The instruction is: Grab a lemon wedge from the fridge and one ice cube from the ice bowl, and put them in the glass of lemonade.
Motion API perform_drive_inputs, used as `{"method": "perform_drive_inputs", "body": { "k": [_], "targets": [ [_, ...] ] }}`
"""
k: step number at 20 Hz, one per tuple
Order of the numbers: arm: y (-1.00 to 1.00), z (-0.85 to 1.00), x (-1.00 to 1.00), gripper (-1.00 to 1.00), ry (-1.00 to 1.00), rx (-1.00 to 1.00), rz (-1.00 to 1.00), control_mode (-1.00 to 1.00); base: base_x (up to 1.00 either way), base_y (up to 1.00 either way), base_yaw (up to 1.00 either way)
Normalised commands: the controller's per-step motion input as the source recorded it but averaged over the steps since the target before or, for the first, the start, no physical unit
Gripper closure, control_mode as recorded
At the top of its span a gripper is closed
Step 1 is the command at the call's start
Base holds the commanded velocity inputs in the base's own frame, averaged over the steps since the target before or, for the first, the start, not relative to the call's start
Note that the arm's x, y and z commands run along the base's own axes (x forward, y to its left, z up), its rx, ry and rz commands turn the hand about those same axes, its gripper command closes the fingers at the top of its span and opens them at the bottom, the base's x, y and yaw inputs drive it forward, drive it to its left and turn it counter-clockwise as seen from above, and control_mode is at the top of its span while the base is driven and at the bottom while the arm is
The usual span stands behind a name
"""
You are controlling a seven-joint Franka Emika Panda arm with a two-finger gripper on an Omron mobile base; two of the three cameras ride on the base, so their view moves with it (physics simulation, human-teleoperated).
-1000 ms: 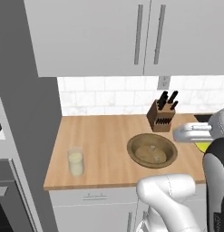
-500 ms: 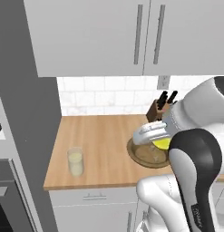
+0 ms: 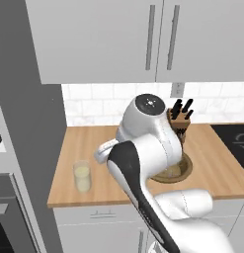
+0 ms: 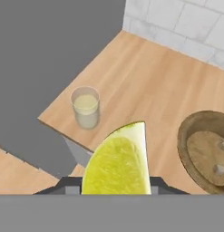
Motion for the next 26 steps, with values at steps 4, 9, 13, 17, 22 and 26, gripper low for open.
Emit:
{"method": "perform_drive_inputs", "body": {
  "k": [4, 9, 13, 17, 22, 26],
  "targets": [
    [0.37, -0.68, 1.0, 1.0, 0.22, -0.13, 0.15, -1.0, 0.0, 0.0, 0.0],
    [0.01, -0.39, 0.75, 1.0, 0.16, 0.03, 0.27, -1.0, 0.0, 0.0, 0.0],
    [0.11, -0.15, 0.73, 1.0, 0.13, 0.03, 0.26, -1.0, 0.0, 0.0, 0.0],
    [0.41, -0.21, 0.6, 1.0, 0.04, -0.06, 0.1, -1.0, 0.0, 0.0, 0.0],
    [0.21, -0.01, 0.22, 1.0, 0.0, -0.05, 0.03, -1.0, 0.0, 0.0, 0.0],
    [0.51, 0.0, 0.0, 1.0, 0.0, -0.06, 0.0, -1.0, 0.0, 0.0, 0.0]
  ]
}}
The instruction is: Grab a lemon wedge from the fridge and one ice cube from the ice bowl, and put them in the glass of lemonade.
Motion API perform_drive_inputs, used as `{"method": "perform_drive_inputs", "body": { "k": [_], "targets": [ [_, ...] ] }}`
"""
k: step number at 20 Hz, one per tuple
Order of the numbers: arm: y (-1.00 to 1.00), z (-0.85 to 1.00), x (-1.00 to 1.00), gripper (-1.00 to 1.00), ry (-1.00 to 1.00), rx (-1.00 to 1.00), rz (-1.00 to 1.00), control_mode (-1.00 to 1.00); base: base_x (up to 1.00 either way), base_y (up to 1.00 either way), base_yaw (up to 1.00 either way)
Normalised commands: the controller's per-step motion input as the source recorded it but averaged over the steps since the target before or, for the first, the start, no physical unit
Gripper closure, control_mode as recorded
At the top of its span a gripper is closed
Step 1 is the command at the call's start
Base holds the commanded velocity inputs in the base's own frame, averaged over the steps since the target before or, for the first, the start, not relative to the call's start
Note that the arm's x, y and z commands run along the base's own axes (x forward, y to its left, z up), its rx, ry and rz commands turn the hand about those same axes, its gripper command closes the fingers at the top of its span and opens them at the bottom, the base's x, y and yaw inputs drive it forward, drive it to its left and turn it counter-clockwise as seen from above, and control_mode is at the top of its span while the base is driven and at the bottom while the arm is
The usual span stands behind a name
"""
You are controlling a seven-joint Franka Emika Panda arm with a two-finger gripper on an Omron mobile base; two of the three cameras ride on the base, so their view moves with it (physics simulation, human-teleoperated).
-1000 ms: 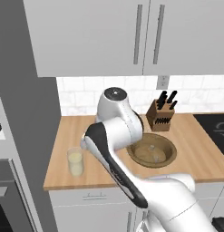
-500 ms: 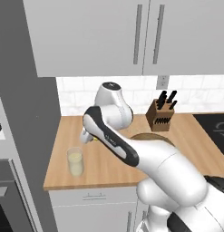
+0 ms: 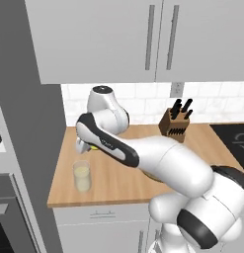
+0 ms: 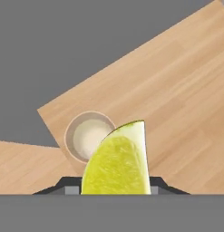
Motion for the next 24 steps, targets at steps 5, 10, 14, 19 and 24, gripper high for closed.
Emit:
{"method": "perform_drive_inputs", "body": {
  "k": [5, 10, 14, 19, 24],
  "targets": [
    [0.37, 0.0, 0.0, 1.0, 0.0, -0.02, 0.0, -1.0, 0.0, 0.0, 0.0],
    [0.0, -0.08, 0.11, 1.0, 0.0, -0.02, 0.0, -1.0, 0.0, 0.0, 0.0],
    [0.0, -0.08, 0.13, 1.0, 0.01, -0.01, 0.0, -1.0, 0.0, 0.0, 0.0],
    [0.07, -0.02, 0.05, 1.0, 0.01, 0.0, 0.0, -1.0, 0.0, 0.0, 0.0],
    [0.12, 0.0, -0.03, 1.0, 0.0, 0.0, 0.03, -1.0, 0.0, 0.0, 0.0]
  ]
}}
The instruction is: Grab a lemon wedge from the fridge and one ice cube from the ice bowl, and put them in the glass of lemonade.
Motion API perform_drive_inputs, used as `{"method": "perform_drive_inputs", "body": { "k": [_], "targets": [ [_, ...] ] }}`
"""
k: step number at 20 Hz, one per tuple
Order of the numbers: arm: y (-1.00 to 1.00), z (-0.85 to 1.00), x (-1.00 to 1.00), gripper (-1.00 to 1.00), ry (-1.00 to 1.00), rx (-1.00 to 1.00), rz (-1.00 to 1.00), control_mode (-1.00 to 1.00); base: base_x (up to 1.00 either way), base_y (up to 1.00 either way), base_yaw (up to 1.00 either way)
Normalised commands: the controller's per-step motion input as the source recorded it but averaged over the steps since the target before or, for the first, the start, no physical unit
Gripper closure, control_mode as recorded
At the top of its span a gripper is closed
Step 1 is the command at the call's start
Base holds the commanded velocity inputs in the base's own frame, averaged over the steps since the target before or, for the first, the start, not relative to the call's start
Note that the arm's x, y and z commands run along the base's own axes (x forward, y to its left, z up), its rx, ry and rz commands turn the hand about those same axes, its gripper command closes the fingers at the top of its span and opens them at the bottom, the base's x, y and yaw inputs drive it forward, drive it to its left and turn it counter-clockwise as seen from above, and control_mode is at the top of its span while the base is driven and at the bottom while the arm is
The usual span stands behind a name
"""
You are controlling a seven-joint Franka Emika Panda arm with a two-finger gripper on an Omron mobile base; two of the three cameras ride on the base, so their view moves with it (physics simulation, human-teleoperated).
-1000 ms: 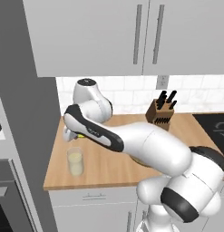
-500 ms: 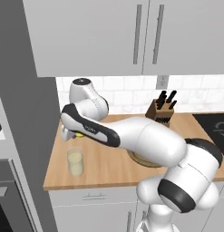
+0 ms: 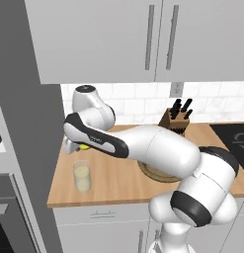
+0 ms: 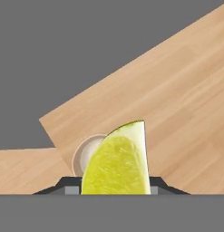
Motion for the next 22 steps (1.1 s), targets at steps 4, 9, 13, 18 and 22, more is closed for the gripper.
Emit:
{"method": "perform_drive_inputs", "body": {
  "k": [4, 9, 13, 18, 22],
  "targets": [
    [0.22, 0.0, -0.24, 1.0, -0.01, 0.0, 0.05, -1.0, 0.0, 0.0, 0.0],
    [0.29, 0.0, -0.16, 1.0, -0.02, -0.02, 0.04, -1.0, 0.0, 0.0, 0.0],
    [0.0, -0.06, 0.0, 1.0, 0.0, 0.0, 0.0, -1.0, 0.0, 0.0, 0.0],
    [-0.04, -0.32, 0.0, 1.0, 0.0, 0.0, 0.0, -1.0, 0.0, 0.0, 0.0],
    [0.0, -0.21, 0.01, 1.0, 0.0, 0.0, 0.0, -1.0, 0.0, 0.0, 0.0]
  ]
}}
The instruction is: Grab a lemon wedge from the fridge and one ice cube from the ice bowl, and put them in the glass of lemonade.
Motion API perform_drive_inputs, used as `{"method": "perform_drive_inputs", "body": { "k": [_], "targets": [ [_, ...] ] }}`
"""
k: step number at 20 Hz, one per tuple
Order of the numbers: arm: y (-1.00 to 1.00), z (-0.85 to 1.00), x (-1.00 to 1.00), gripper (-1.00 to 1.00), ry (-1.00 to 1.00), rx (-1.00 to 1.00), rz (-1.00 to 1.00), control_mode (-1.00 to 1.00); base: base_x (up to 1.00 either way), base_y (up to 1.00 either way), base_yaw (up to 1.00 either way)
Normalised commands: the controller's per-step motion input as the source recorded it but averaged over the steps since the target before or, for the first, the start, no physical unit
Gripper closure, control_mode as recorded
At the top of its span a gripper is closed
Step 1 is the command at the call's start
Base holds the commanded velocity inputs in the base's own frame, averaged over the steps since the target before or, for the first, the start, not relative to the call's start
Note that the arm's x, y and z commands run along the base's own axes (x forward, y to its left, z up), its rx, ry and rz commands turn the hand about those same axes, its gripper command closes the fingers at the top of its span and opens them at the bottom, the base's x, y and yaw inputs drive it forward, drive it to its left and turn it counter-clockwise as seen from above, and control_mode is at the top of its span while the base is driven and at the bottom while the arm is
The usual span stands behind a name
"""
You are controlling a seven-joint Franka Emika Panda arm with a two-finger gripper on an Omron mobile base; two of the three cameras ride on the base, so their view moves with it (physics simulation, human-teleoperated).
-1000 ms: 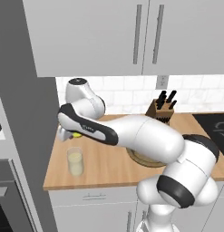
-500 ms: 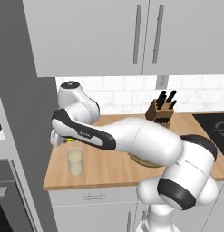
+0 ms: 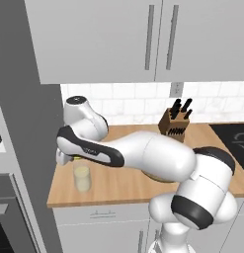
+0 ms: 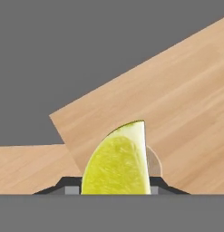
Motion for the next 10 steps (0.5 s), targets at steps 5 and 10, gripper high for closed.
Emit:
{"method": "perform_drive_inputs", "body": {
  "k": [5, 10],
  "targets": [
    [-0.1, -0.06, 0.05, 1.0, 0.0, 0.0, 0.0, -1.0, 0.0, 0.0, 0.0],
    [-0.2, 0.0, 0.03, 1.0, 0.0, 0.0, 0.0, -1.0, 0.0, 0.0, 0.0]
  ]
}}
